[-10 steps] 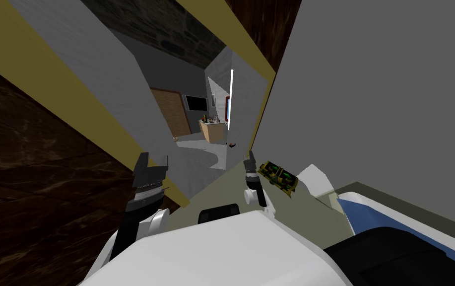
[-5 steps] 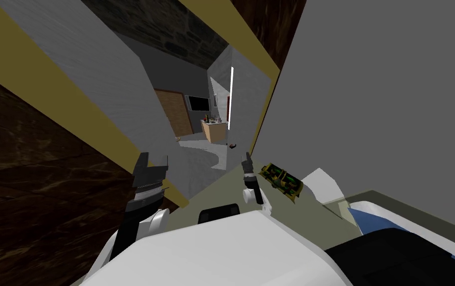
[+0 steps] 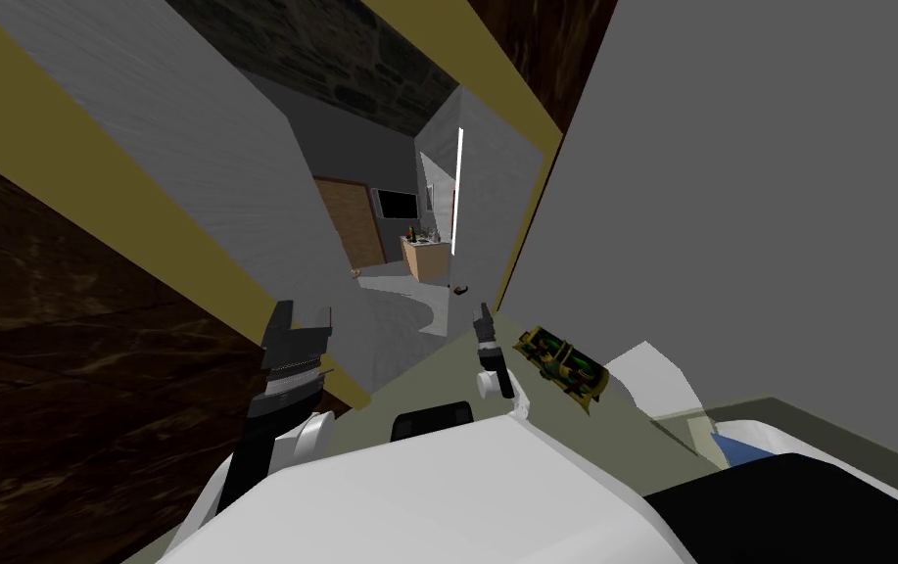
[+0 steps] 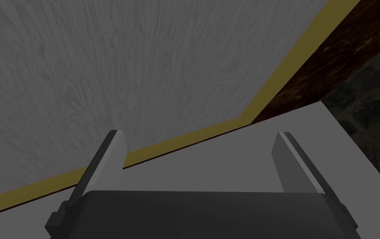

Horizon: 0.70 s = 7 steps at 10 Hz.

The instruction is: Push the door open

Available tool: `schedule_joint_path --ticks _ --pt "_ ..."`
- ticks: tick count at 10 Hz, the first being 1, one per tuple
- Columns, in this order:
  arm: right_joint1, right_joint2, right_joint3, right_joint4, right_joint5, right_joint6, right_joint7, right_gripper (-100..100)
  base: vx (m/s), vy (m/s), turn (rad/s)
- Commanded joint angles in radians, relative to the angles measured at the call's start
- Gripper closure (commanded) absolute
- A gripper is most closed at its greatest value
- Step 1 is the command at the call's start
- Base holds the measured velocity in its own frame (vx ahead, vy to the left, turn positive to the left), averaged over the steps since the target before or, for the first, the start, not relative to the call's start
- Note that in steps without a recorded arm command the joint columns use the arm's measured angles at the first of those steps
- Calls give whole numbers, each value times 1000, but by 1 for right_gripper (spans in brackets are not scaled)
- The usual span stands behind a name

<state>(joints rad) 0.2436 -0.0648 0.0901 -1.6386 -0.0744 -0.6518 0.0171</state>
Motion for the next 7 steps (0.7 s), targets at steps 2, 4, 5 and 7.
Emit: schedule_joint_path --ticks 2,4,5,7 --pt "-22 -4 4 62 -1 -13 -3 -100 43 -77 90" --pt "-59 -9 6 134 -4 -27 -9 -100 58 -87 112" --pt "-59 -9 6 148 -4 -27 -9 -100 38 -78 49" --pt "-97 -14 9 222 -6 -41 -14 -100 50 -78 122"
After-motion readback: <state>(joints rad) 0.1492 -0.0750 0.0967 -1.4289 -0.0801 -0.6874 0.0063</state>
